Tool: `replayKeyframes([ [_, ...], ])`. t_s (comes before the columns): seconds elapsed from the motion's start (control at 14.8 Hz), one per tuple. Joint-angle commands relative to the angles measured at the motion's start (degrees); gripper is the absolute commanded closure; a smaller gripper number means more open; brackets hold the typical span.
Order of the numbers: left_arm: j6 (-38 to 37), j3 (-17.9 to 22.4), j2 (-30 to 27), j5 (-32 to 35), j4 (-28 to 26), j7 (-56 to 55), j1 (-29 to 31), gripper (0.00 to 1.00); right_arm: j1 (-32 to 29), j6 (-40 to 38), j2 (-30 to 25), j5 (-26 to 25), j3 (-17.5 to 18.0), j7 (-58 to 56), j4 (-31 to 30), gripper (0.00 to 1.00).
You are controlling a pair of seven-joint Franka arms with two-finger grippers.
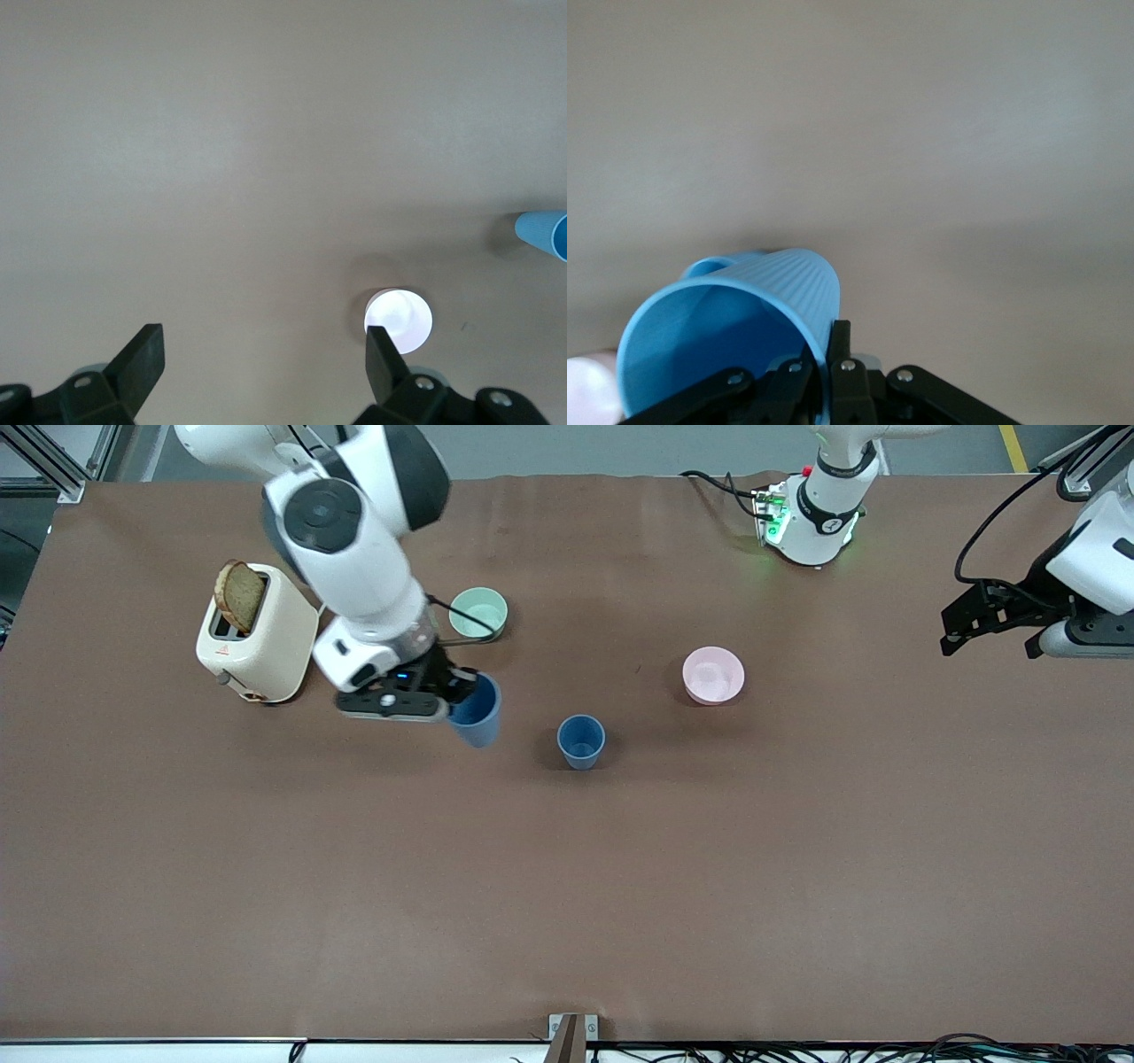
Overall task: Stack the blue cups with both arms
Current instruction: 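Lower the held blue cup into the standing cup with the right gripper, then open the right gripper and draw it back from the stacked cups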
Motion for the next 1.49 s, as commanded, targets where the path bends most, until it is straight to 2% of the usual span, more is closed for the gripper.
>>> replayKeyframes([
  [0.0,-0.1,-0.3,-1.0,0.0,-1.2,-0.3,-0.2,0.00,2.6,4.8,3.9,5.2,-0.8,0.6,0.9,0.98],
  [0.41,-0.8,-1.6,-1.7,0.1,-1.1,-0.1,0.1,0.00,6.3,9.8,10.3,6.3,-0.8,2.6,1.2,0.97],
  [1.22,-1.7,-1.4,-0.6,0.1,-0.5,-0.4,0.1,0.00,7.7,14.3,14.2,6.2,-0.8,2.7,2.7,0.92],
  [1.42,-1.9,-1.1,-0.3,0.1,0.3,-0.3,0.3,0.00,7.8,14.3,14.4,5.5,-0.9,2.4,2.2,0.88],
])
